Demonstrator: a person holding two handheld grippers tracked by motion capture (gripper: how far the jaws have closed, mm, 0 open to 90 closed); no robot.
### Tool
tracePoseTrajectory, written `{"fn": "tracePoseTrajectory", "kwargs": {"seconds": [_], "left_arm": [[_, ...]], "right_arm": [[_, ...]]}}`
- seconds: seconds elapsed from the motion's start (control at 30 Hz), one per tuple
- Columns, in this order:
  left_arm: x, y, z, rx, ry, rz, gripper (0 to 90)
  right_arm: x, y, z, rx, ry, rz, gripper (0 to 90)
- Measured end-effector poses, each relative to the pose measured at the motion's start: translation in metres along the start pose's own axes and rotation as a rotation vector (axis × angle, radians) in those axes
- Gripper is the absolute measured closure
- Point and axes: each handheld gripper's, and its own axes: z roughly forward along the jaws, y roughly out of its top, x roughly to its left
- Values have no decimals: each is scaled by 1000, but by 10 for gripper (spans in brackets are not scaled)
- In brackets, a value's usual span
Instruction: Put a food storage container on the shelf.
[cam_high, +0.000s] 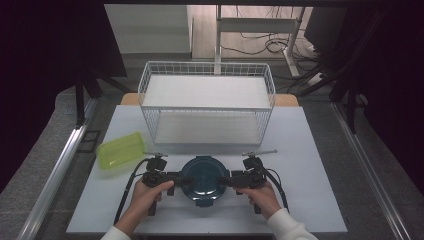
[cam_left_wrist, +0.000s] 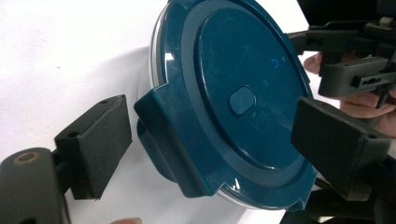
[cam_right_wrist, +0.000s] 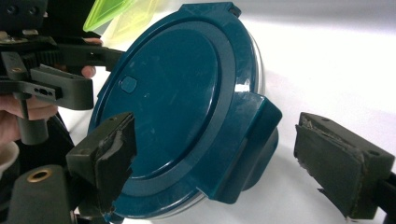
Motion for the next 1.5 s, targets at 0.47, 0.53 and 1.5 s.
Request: {"fn": "tracePoseTrajectory", "kwargs": {"seconds": [0.47, 0.53, 1.5], "left_arm": [[0, -2, 10, 21, 4, -24, 172], [2, -3, 11, 24, -13, -41, 181], [-20, -15, -3, -52, 24, -22, 340]], "right_arm": [[-7, -4, 14, 22, 32, 92, 133], [-8, -5, 16, 34, 39, 103, 134], [5, -17, -4, 7, 65, 207, 348]]}}
